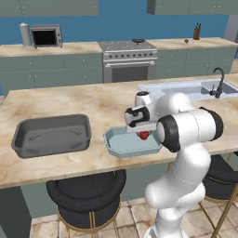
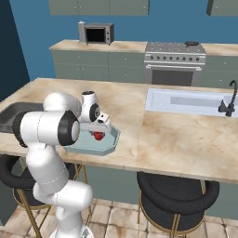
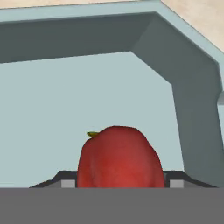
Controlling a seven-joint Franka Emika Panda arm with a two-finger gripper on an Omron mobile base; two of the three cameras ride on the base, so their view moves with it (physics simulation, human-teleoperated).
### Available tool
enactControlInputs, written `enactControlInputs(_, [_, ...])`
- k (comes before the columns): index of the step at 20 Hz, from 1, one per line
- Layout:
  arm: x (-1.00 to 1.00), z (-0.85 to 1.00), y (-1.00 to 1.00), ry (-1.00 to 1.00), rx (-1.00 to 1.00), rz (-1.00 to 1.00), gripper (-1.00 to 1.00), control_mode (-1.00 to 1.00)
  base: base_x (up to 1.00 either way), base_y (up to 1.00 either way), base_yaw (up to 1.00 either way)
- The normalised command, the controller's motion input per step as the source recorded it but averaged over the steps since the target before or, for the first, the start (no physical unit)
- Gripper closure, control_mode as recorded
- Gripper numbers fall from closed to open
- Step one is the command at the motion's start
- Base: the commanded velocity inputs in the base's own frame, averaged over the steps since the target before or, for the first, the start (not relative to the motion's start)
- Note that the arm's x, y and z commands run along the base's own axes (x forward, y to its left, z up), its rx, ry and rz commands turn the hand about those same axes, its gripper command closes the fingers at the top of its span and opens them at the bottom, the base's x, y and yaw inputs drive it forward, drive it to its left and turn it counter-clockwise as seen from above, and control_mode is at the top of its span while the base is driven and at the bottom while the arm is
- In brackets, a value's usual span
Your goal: Place the cold items (bell pepper and orange) from the fridge in one tupperware on the dining counter. Place the warm items (kebab skewer and hot dog) in the stove area in another tupperware.
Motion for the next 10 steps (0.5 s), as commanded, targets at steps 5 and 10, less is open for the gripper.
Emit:
enactControlInputs(5, [0.84,-0.31,-0.04,0.0,0.0,-0.04,1.0,-1.0,0.0,0.0,0.0])
enactControlInputs(10, [0.0,-0.29,0.0,0.0,0.0,0.0,-1.0,-1.0,0.0,0.0,0.0])
